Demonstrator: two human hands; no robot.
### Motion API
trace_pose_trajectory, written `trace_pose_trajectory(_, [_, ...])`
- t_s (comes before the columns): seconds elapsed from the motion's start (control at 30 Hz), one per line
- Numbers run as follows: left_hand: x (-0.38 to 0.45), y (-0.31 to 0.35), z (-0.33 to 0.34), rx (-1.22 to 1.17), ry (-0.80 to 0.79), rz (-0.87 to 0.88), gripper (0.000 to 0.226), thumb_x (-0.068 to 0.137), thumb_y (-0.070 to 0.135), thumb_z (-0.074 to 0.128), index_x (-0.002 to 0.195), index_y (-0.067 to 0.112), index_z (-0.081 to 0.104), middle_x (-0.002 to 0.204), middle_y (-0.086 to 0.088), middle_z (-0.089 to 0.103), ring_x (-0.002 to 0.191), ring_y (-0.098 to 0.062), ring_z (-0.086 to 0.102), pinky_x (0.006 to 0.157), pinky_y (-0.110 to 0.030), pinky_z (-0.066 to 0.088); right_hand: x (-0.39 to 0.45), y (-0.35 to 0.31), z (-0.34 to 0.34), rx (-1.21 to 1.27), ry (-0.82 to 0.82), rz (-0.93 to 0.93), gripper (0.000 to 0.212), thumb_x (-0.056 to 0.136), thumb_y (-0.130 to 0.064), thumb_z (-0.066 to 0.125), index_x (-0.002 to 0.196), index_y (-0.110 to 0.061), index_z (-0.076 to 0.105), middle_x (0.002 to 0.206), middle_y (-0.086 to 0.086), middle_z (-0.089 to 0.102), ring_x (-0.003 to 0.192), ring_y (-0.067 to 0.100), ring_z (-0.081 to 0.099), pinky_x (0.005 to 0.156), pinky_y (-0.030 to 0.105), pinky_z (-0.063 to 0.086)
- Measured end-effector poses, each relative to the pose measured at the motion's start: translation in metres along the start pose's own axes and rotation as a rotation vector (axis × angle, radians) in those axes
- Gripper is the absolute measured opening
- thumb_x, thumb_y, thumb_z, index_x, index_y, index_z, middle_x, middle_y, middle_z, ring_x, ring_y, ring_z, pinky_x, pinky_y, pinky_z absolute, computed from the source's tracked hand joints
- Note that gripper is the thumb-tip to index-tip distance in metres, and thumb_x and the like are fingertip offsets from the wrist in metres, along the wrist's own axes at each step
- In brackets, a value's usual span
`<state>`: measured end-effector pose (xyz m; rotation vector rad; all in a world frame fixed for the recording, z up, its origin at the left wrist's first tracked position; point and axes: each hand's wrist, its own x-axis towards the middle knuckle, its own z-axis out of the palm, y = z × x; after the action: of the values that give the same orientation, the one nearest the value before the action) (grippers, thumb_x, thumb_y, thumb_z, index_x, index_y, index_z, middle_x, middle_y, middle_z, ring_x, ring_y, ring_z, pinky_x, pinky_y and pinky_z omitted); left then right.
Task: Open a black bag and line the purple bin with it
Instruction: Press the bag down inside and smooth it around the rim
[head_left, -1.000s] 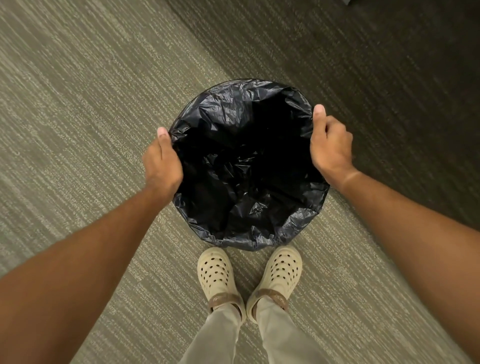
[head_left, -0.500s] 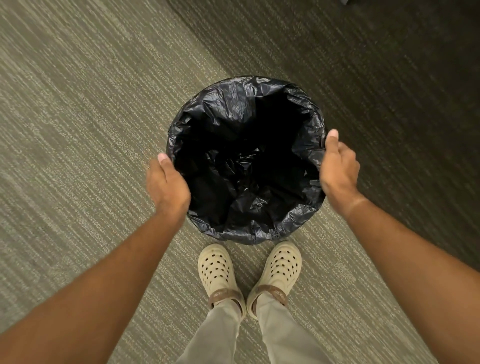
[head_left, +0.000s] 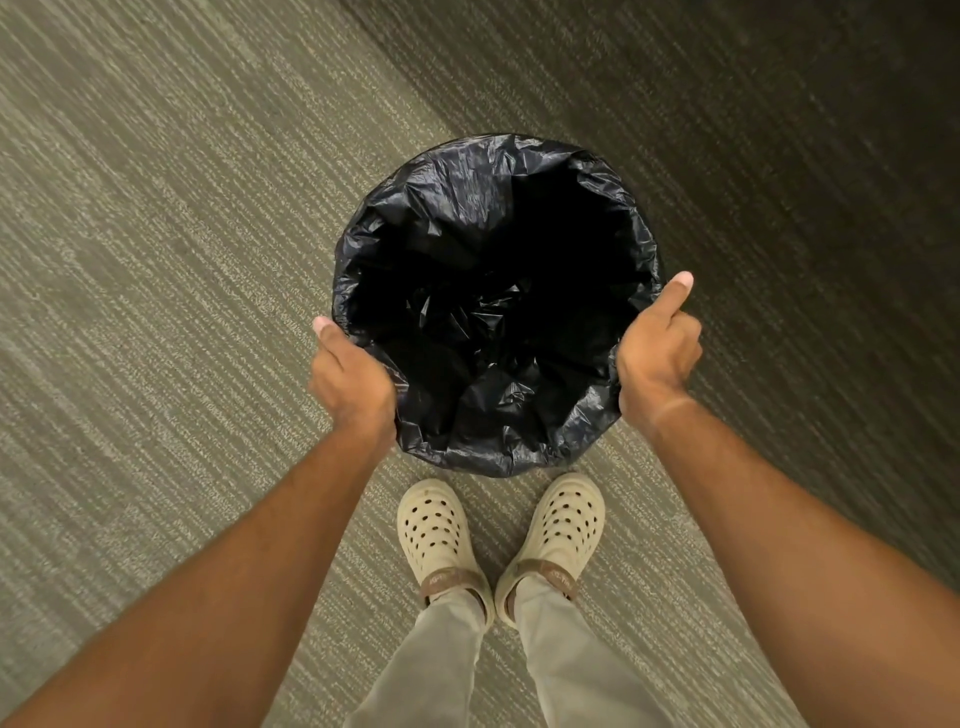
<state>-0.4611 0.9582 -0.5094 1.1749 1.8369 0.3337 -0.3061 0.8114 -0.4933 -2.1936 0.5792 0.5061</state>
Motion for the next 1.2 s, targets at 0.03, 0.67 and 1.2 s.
trace_pose_trajectory(0.03, [-0.001,-0.001,-0.001,-0.003,-0.006,-0.006,0.049,0.104,0.045,0.021,0.068,0.019,0.043,0.070,0.002,0.046,0.065,-0.009,0.046,0.062,-0.023,0.041,0.000,0.000,-0.001,0.014,-0.005,0.011,0.064,0.101,-0.054,0.022,0.055,-0.011,0.034,0.058,-0.003,0.045,0.054,0.012,0.043,0.065,0.033,0.040])
trace_pose_trajectory(0.67, [-0.042,-0.027,0.007,-0.213,0.032,-0.280,0.073,0.099,0.059,0.017,0.147,0.007,0.033,0.152,-0.017,0.037,0.139,-0.032,0.036,0.114,-0.044,0.027,-0.045,0.015,0.005,0.240,0.103,0.414,0.069,0.105,-0.046,0.017,0.128,0.009,0.050,0.137,0.020,0.053,0.125,0.032,0.050,0.097,0.032,0.034])
trace_pose_trajectory(1.2, [-0.094,-0.053,0.005,-0.486,-0.021,-0.691,0.095,0.065,0.083,0.036,0.143,0.030,0.042,0.151,-0.007,0.043,0.134,-0.032,0.045,0.109,-0.054,0.037,-0.116,0.044,0.001,0.580,-0.086,0.985,0.049,0.101,-0.050,0.026,0.122,-0.014,0.052,0.113,0.008,0.051,0.076,0.019,0.052,0.068,0.030,0.043])
